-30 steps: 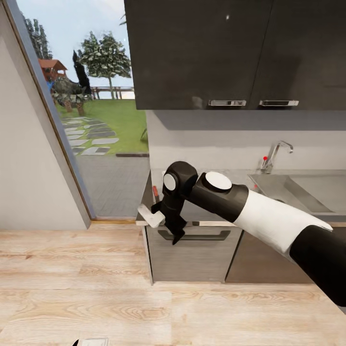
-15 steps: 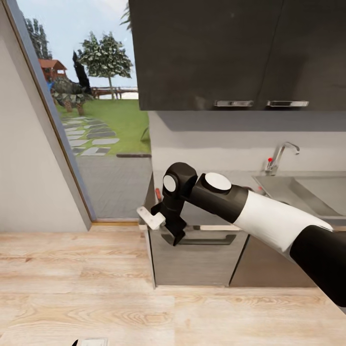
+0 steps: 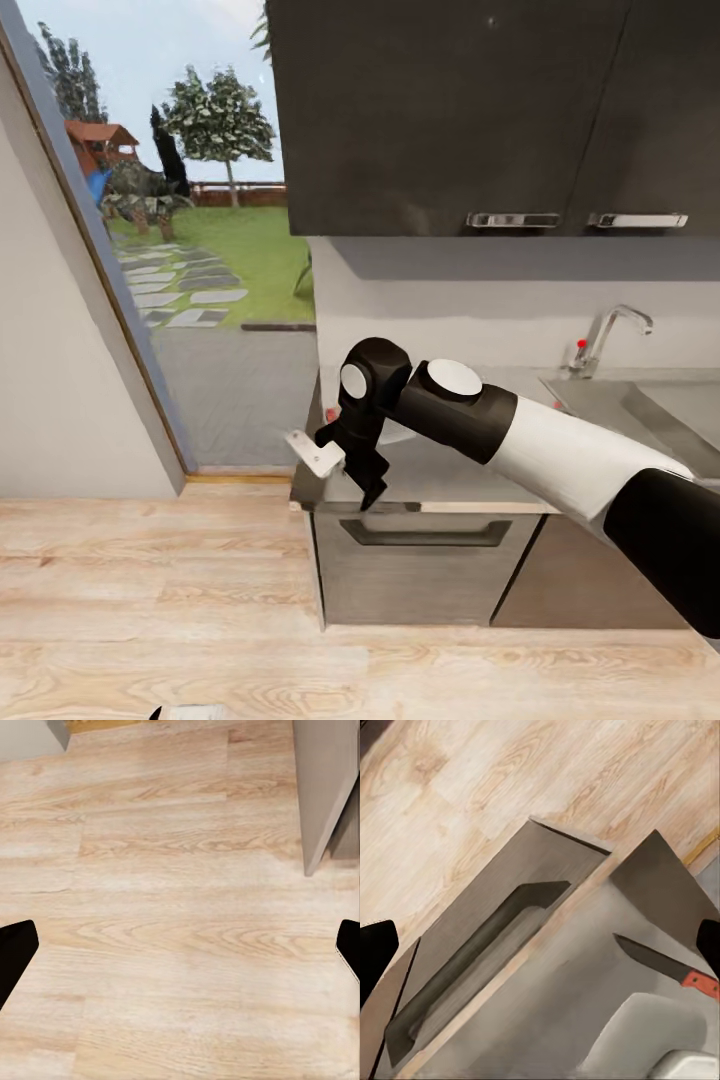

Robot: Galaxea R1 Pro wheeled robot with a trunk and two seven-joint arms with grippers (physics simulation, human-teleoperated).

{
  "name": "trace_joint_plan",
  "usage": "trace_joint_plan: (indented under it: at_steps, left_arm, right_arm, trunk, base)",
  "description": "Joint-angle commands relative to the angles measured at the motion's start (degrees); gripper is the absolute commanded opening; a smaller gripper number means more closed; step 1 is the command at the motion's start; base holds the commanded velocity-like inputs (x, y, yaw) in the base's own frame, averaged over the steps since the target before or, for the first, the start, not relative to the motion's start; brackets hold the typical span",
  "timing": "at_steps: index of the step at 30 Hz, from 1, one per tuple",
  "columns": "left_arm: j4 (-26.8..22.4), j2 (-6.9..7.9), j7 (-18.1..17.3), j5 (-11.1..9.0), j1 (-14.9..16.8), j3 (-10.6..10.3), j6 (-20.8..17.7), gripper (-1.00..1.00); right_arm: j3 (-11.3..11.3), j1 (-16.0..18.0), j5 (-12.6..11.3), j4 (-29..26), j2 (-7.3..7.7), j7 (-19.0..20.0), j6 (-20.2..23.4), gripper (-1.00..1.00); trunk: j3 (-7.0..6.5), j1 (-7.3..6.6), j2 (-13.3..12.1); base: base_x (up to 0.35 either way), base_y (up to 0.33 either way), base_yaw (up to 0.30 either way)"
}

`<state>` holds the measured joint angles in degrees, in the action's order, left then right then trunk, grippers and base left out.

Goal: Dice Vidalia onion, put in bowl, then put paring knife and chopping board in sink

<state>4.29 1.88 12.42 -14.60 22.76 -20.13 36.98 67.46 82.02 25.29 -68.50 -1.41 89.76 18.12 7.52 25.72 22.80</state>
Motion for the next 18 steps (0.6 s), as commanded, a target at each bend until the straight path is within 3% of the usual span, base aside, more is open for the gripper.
trace_joint_plan:
  at_steps: [1,9,18]
  left_arm:
    - [0.2,-0.03,0.2,-0.3,0.1,-0.5,0.3,1.00]
    - [0.2,-0.03,0.2,-0.3,0.1,-0.5,0.3,1.00]
    - [0.2,0.05,0.2,-0.3,0.1,-0.4,0.3,1.00]
  right_arm:
    - [0.1,0.1,0.2,-0.1,0.00,0.2,0.6,1.00]
    - [0.1,0.1,0.2,-0.1,0.00,0.2,0.7,1.00]
    - [0.1,0.1,0.2,-0.1,0.07,0.2,0.8,1.00]
  trunk:
    - [0.12,0.07,0.1]
    - [0.12,0.07,0.1]
    - [0.12,0.07,0.1]
  base:
    - [0.307,-0.091,0.000]
    - [0.311,-0.047,0.000]
    - [0.289,0.146,0.000]
